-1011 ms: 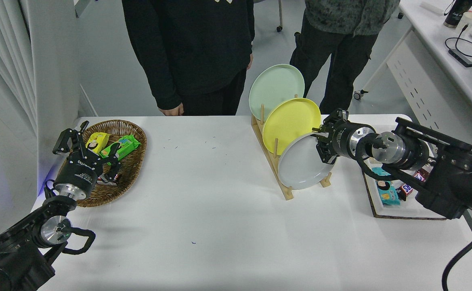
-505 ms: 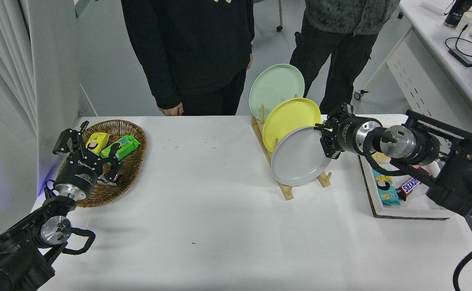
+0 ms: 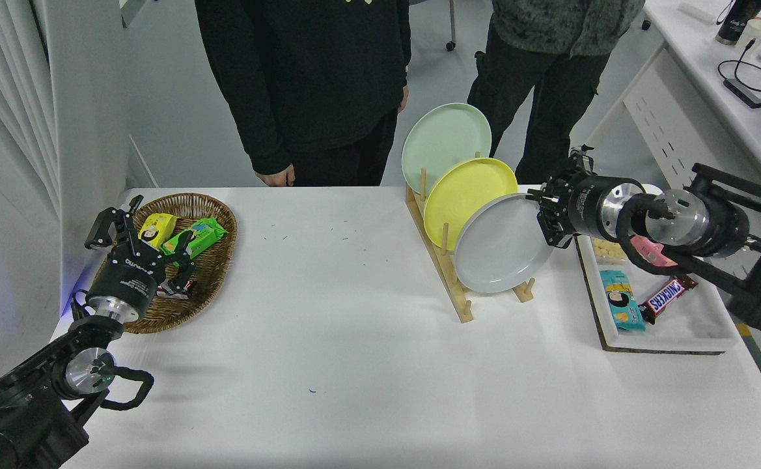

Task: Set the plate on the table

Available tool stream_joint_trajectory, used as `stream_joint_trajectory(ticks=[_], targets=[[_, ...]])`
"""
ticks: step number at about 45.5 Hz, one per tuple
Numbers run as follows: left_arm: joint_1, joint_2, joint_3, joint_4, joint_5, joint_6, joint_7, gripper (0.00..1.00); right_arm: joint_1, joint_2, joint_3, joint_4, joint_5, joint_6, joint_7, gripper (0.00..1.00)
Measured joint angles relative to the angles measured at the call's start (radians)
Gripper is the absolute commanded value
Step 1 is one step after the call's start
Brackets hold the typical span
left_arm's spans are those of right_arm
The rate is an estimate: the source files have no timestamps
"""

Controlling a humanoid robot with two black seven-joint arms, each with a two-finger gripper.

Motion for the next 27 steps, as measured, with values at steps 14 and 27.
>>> stream_joint_trajectory(ticks=[14,27], targets=[[0.0,0.0,0.0,0.0,0.0,0.0,0.0,0.98,0.026,-0.054,-0.006,0.007,-0.018,0.037,-0.011,0.0],[0.0,0.0,0.0,0.0,0.0,0.0,0.0,0.98,0.062,-0.077,-0.006,0.002,-0.065,0.052,-0.05,0.0]])
